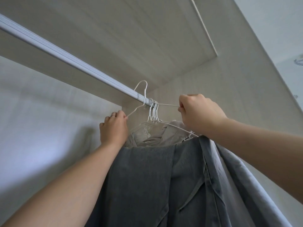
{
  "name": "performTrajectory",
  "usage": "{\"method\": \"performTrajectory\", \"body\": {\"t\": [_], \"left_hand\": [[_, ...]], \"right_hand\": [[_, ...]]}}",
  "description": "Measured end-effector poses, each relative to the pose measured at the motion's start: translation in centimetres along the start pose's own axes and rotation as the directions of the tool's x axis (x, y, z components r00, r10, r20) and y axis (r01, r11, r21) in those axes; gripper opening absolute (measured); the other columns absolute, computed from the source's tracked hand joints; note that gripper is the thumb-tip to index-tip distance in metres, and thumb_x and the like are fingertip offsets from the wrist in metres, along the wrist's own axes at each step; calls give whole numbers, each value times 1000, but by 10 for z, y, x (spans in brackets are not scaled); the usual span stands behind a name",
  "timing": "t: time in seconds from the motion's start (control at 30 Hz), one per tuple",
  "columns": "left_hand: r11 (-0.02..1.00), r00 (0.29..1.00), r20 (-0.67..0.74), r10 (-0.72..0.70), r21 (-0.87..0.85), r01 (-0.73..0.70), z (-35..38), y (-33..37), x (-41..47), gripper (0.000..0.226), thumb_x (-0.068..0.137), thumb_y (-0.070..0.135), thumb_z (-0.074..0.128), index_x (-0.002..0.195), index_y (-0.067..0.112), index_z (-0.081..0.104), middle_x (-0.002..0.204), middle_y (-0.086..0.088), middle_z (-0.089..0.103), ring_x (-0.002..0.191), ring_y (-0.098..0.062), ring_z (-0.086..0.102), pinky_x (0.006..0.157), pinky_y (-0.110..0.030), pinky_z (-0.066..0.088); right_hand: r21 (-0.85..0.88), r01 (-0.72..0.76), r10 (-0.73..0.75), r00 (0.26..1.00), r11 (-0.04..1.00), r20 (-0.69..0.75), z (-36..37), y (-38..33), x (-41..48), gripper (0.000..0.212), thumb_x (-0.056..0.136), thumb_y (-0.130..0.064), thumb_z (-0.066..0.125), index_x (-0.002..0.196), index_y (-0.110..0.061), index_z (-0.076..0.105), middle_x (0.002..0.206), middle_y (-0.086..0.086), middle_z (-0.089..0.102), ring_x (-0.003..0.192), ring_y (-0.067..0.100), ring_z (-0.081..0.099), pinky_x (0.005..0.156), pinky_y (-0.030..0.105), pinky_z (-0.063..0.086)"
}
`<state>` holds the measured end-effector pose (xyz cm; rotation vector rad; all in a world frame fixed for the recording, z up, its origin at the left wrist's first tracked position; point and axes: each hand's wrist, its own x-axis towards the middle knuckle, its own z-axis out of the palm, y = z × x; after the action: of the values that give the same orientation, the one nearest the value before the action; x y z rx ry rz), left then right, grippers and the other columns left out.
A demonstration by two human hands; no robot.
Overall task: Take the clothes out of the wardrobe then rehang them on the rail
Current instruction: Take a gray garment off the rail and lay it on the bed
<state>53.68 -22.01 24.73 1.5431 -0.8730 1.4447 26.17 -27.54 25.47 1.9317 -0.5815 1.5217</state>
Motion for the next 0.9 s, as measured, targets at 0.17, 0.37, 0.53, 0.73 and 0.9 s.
{"method": "performTrajectory", "body": {"t": [0.17,0.37,0.53,0.73,0.9], "left_hand": [[997,997,-73,28,-73,-34,-17,22,-2,21,105,22,36,96,11,52,96,-13,63,90,-37,53,72,-40,31],[978,989,-101,103,-172,-120,-39,67,-15,24,105,22,37,94,8,51,87,-16,62,82,-40,55,70,-45,41],[950,972,-133,192,-221,-218,-61,113,-40,21,103,23,40,94,9,54,82,-21,63,75,-44,58,59,-39,35],[889,943,-114,312,-315,-332,-91,188,-95,22,103,23,42,90,11,56,73,-16,63,63,-38,58,50,-36,37],[853,883,-135,450,-228,-469,-127,265,-141,32,99,31,41,79,12,59,55,-6,58,39,-32,52,45,-22,18]], "right_hand": [[-26,18,-19,1000,999,-22,-22,21,-14,14,99,-22,45,89,-12,46,84,5,52,63,33,47,57,35,37],[-74,19,-24,997,997,-71,-66,60,-46,19,96,-33,49,87,-16,49,83,1,55,71,34,54,58,36,45],[-136,6,-16,997,991,-73,-113,103,-89,21,91,-40,56,87,-20,53,83,-3,55,70,28,55,57,32,44],[-245,-21,12,999,969,-37,-178,154,-160,21,88,-41,59,100,-24,56,87,-11,51,86,21,55,58,31,42],[-368,-23,56,995,929,78,-245,194,-227,23,85,-34,65,104,-21,63,95,-7,62,93,23,58,61,31,45]]}}
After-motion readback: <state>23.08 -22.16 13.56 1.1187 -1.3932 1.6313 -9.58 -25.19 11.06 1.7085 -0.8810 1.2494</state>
